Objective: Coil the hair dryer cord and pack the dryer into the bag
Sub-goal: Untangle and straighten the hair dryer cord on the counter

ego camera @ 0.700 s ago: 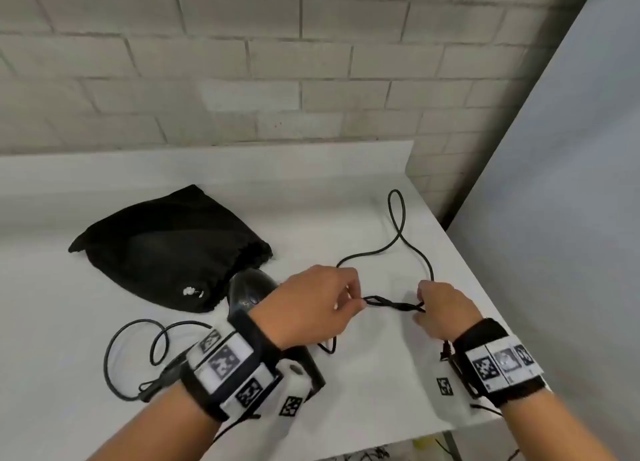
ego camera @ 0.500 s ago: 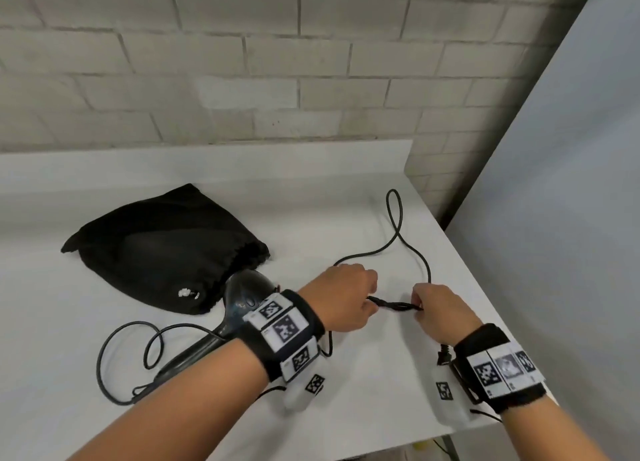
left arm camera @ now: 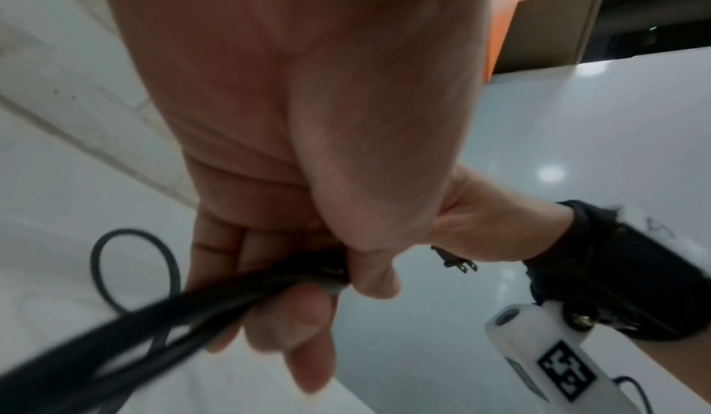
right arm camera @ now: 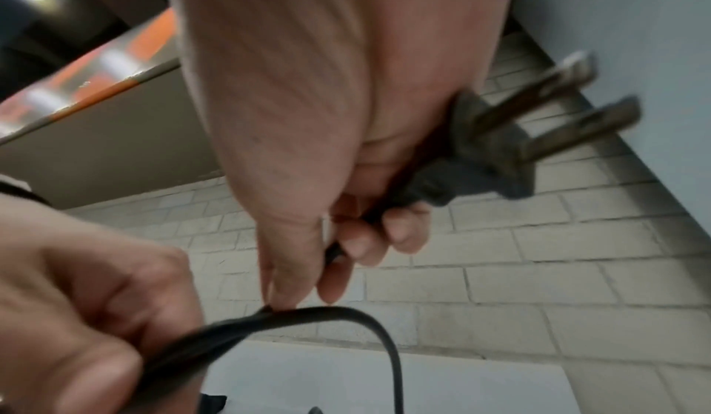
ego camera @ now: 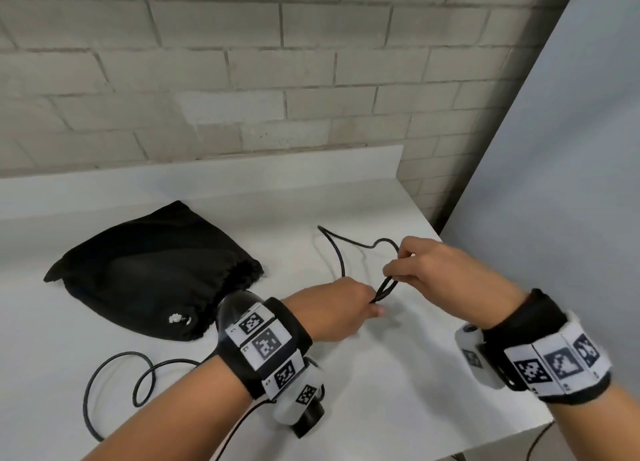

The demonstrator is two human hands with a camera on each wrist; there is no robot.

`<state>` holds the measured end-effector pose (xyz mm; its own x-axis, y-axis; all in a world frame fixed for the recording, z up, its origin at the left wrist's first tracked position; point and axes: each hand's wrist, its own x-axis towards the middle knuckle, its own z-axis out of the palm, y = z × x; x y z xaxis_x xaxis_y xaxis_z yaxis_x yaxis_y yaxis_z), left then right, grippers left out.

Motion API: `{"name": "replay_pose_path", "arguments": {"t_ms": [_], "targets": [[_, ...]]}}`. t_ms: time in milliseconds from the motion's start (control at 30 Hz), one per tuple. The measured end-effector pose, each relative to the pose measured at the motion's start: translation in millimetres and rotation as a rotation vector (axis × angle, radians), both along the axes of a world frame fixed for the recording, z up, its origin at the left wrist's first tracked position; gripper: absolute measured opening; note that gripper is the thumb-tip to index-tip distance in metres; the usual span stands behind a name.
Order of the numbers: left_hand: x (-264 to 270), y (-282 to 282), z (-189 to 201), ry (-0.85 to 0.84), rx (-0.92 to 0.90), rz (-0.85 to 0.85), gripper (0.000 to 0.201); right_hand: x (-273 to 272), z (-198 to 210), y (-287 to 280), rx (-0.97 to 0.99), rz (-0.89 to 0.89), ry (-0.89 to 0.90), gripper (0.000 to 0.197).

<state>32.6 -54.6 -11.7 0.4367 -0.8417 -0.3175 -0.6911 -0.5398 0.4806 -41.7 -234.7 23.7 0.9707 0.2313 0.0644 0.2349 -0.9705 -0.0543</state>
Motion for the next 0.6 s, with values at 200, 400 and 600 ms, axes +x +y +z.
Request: {"name": "replay_pose_path", "arguments": {"t_ms": [200,400,600], "targets": [[-8,12,12,-0.038,0.030,-0.107,0.021,14,25,-4,-0.169,0.281,0.155,0.055],[-10,20,11,0.070,-0.194,-0.027,0.022,21,36,9,-0.092,0.225,0.264,0.022],[-5,30,14,0.199,-0.444,0.157,0.027,15,21,-1,0.141,0.101,-0.362,0.033]]}}
